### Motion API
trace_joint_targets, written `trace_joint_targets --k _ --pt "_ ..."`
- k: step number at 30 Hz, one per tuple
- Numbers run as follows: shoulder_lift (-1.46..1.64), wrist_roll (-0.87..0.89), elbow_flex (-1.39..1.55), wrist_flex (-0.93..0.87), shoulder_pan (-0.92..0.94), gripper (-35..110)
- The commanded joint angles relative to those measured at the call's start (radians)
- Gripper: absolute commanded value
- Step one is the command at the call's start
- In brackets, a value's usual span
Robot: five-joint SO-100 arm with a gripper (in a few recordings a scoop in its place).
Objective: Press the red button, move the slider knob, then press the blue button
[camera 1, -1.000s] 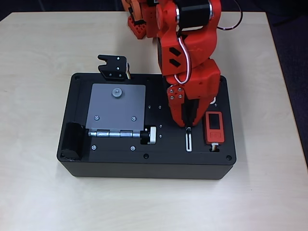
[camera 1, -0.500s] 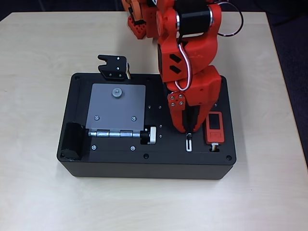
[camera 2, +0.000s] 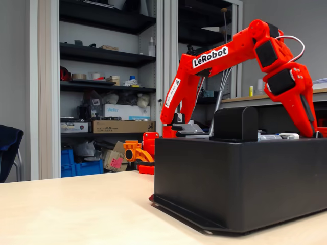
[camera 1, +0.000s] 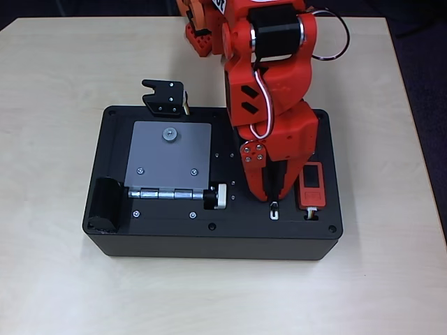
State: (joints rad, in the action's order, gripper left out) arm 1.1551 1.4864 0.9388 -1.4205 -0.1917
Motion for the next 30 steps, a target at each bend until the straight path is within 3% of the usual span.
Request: trace_joint_targets --k 1,19,30 --pt "0.005 0.005 -0.02 0.005 0.015 0" --pt "-0.052 -0.02 -0.1 -0.005 0.043 0" --pt "0.023 0.009 -0.192 -0.137 0.0 0"
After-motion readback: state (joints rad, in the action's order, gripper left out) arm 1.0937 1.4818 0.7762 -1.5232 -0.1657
